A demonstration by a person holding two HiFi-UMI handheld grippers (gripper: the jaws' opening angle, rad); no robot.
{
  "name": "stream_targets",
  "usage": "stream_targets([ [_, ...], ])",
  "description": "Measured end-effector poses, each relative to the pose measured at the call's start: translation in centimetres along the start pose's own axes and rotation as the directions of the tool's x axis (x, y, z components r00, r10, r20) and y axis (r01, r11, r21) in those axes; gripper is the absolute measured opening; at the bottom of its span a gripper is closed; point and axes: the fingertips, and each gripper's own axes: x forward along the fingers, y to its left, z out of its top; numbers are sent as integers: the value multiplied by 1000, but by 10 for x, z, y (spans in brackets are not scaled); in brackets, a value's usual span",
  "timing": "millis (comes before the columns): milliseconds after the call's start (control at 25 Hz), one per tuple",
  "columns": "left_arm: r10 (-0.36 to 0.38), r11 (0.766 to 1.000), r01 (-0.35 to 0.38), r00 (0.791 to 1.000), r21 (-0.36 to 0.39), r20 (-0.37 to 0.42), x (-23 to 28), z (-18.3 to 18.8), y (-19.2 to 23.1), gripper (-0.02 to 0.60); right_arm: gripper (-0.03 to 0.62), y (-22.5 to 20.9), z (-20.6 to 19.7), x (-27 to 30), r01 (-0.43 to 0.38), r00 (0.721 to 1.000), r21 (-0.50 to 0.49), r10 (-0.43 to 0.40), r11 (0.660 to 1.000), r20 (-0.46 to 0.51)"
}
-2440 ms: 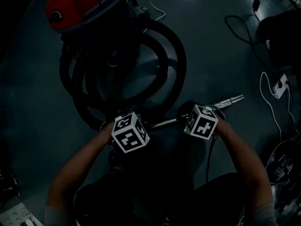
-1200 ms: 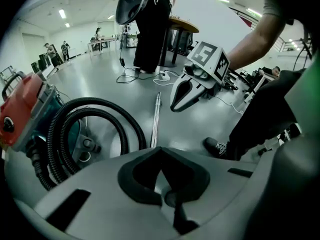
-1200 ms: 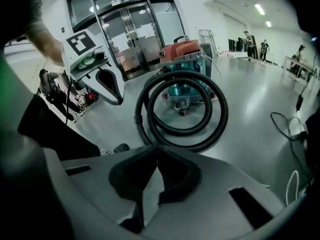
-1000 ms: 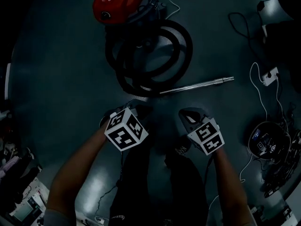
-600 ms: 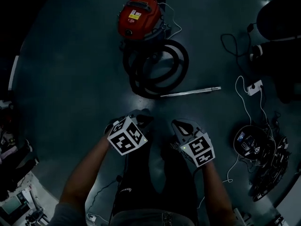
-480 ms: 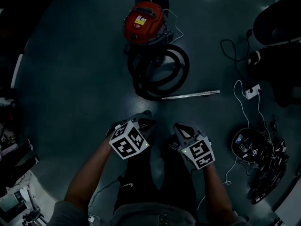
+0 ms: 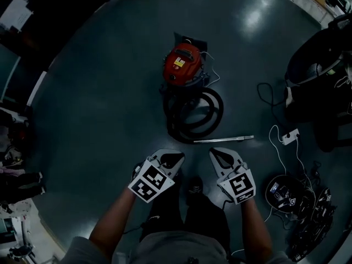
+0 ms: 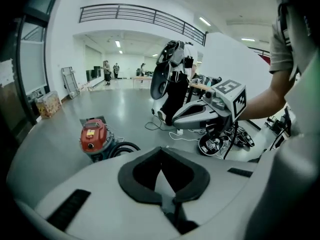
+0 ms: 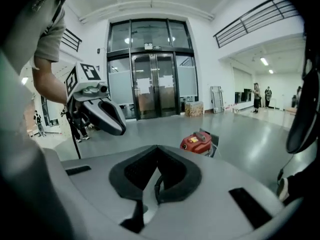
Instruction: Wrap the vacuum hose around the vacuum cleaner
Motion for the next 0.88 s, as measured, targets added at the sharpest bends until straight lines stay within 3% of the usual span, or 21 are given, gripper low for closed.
stream_targets([
  [160,114,994,-113,993,-9,43,-24,33,-1,6,6,-16,38,-18,28,996,-18,-27,999,89],
  [280,160,987,-160,984,-15,75,-45,54,-13,6,6,-17,46,-31,63,991,-35,-58,997,122],
  [520,189,982,-186,979,-39,81,-66,53,-29,7,6,-15,27,-40,70,989,-28,-66,997,130],
  [760,193,981,-192,980,-35,55,-52,30,-17,6,6,-34,-19,-22,101,992,-78,-94,992,83],
  [880,186,982,-184,980,-38,65,-54,20,-11,6,6,-26,-19,-21,125,989,-74,-118,989,91],
])
